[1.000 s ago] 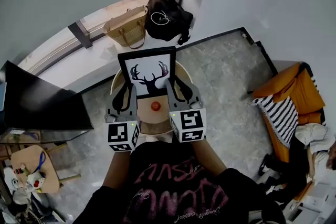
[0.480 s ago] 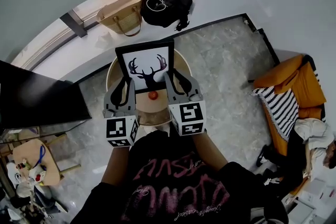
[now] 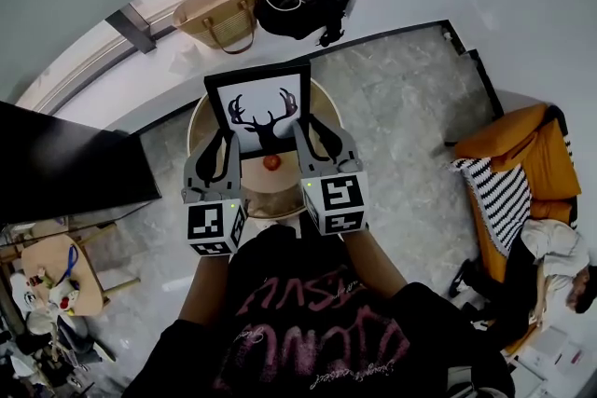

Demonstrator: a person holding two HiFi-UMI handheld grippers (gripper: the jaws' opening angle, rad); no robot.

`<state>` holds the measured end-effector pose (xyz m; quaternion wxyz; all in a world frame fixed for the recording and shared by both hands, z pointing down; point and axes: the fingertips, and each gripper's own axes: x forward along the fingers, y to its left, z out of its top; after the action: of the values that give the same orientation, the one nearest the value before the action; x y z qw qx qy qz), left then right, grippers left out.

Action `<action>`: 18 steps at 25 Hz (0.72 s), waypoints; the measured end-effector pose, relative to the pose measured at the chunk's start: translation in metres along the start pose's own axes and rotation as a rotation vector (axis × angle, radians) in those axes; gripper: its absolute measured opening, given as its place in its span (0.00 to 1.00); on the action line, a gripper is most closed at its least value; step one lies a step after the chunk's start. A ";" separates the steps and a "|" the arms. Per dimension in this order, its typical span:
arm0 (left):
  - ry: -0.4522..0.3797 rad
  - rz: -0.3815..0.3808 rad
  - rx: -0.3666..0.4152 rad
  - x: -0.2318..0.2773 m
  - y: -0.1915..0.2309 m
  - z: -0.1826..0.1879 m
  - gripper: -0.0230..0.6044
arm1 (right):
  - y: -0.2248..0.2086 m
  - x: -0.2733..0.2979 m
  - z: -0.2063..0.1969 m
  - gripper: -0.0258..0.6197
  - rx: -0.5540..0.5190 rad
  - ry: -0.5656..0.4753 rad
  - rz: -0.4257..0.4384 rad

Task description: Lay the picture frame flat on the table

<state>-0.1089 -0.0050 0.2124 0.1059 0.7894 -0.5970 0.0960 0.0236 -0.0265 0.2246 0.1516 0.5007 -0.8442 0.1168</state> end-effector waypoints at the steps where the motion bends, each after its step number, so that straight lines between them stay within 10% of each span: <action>1: 0.004 0.001 0.001 0.003 0.000 -0.001 0.16 | -0.002 0.002 -0.001 0.17 0.003 0.003 0.003; 18: 0.075 0.011 -0.031 0.017 -0.002 -0.029 0.16 | -0.011 0.018 -0.029 0.17 0.023 0.073 0.031</action>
<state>-0.1032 -0.0121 0.2451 0.1398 0.7803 -0.5983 0.1169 0.0294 -0.0359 0.2582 0.1747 0.4845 -0.8445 0.1470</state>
